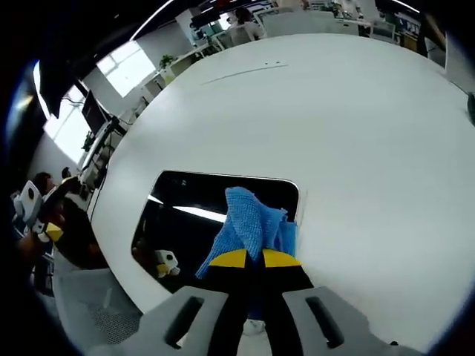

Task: Wipe the mirror surface with the cleaning cloth until all visible marks leave the cleaned area.

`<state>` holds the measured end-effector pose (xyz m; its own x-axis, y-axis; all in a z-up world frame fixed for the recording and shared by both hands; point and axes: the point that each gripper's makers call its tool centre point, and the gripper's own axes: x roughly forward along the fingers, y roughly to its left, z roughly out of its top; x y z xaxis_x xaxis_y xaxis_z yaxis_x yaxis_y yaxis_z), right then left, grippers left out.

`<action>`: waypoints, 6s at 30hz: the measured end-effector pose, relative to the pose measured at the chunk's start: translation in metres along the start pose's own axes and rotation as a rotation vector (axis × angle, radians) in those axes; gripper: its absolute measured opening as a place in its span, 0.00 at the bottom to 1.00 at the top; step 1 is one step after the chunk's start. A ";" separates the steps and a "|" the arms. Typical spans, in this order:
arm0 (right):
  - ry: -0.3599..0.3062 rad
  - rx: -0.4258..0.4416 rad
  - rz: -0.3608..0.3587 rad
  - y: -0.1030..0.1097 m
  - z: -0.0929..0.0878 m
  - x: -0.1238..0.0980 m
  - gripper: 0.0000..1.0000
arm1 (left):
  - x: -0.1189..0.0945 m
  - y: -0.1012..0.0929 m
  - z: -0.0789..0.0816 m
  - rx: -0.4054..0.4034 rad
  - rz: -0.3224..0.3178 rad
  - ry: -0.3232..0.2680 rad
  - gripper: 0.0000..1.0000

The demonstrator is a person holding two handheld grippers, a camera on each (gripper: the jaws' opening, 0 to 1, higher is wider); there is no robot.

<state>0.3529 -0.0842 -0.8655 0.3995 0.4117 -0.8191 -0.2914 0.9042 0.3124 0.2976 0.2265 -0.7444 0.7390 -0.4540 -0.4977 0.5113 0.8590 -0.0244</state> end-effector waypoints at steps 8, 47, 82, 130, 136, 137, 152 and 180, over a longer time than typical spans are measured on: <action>-0.002 0.019 -0.033 -0.010 0.000 -0.004 0.00 | 0.001 0.001 -0.001 0.008 0.001 0.003 0.96; -0.052 0.111 -0.181 -0.015 -0.019 -0.014 0.00 | 0.001 -0.006 -0.001 -0.048 -0.012 -0.015 0.99; -0.052 0.129 -0.206 -0.006 -0.054 -0.030 0.00 | 0.003 -0.009 -0.017 -0.032 -0.036 0.006 0.99; -0.027 0.111 -0.122 0.079 -0.034 0.011 0.00 | 0.001 -0.006 -0.019 -0.046 -0.033 -0.002 0.98; -0.030 0.124 -0.110 0.087 -0.033 0.015 0.00 | -0.003 -0.005 -0.020 -0.050 -0.028 -0.005 0.98; -0.030 0.122 -0.105 0.089 -0.032 0.016 0.00 | -0.003 -0.005 -0.020 -0.050 -0.028 -0.004 0.98; -0.024 0.073 -0.085 0.109 -0.027 0.028 0.00 | -0.006 -0.005 -0.024 -0.048 -0.028 -0.002 0.98; -0.003 -0.015 -0.040 0.150 -0.019 0.048 0.00 | -0.014 0.010 -0.027 -0.043 -0.004 0.006 0.99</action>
<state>0.3120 0.0690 -0.8666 0.4139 0.3757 -0.8292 -0.2885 0.9180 0.2720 0.2801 0.2480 -0.7610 0.7342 -0.4566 -0.5025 0.4953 0.8664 -0.0636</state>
